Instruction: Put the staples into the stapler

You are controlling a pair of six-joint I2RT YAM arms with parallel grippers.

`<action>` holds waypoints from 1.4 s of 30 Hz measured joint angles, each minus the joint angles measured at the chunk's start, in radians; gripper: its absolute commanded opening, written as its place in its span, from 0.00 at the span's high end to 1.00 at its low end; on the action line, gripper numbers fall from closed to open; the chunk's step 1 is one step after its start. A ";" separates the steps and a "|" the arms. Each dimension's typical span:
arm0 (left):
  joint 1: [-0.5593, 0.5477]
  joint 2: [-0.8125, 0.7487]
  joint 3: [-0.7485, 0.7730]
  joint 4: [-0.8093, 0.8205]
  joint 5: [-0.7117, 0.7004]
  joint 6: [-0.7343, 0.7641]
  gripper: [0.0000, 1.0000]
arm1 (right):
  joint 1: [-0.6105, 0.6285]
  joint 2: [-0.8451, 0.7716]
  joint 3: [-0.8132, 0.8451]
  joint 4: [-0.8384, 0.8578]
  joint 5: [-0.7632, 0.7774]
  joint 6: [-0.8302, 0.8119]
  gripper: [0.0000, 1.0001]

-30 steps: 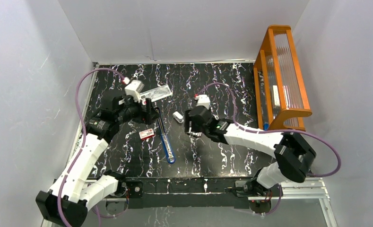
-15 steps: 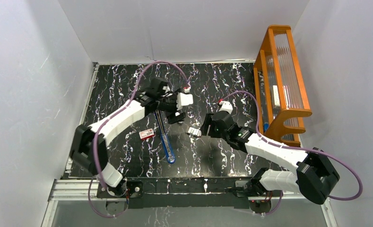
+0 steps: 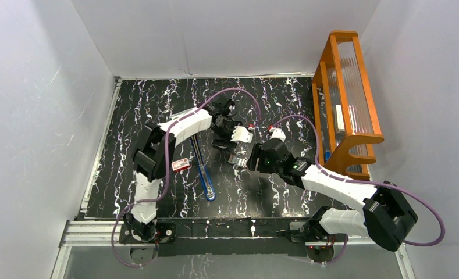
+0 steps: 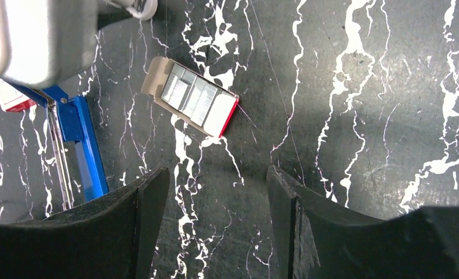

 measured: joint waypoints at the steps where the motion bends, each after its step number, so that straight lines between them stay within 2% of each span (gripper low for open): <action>1: -0.003 0.026 0.037 -0.029 -0.010 0.008 0.46 | -0.001 0.000 -0.003 0.000 -0.002 0.001 0.30; 4: -0.010 0.077 0.117 -0.107 -0.031 0.014 0.46 | -0.005 0.000 -0.006 -0.002 -0.007 0.007 0.30; 11: -0.007 0.078 0.115 -0.196 -0.029 0.008 0.49 | -0.012 0.000 -0.009 0.000 -0.011 0.018 0.30; 17: -0.007 0.078 0.094 -0.182 -0.028 0.001 0.85 | -0.013 0.000 -0.009 0.000 -0.015 0.018 0.31; 21: -0.006 0.076 0.090 -0.172 -0.028 0.003 0.96 | -0.014 -0.002 -0.014 0.000 -0.015 0.018 0.31; 26: 0.003 0.049 0.071 -0.165 0.026 0.002 1.00 | -0.028 -0.012 -0.024 0.003 -0.045 0.016 0.31; 31: 0.023 -0.064 0.034 -0.162 0.190 -0.016 1.00 | -0.079 -0.037 -0.024 0.055 -0.185 0.018 0.30; 37: 0.033 -0.256 -0.023 -0.153 0.394 -0.034 1.00 | -0.105 -0.044 0.032 0.075 -0.319 0.026 0.34; 42: 0.032 -0.333 -0.050 -0.154 0.542 -0.039 1.00 | -0.120 -0.044 0.109 0.090 -0.383 0.045 0.38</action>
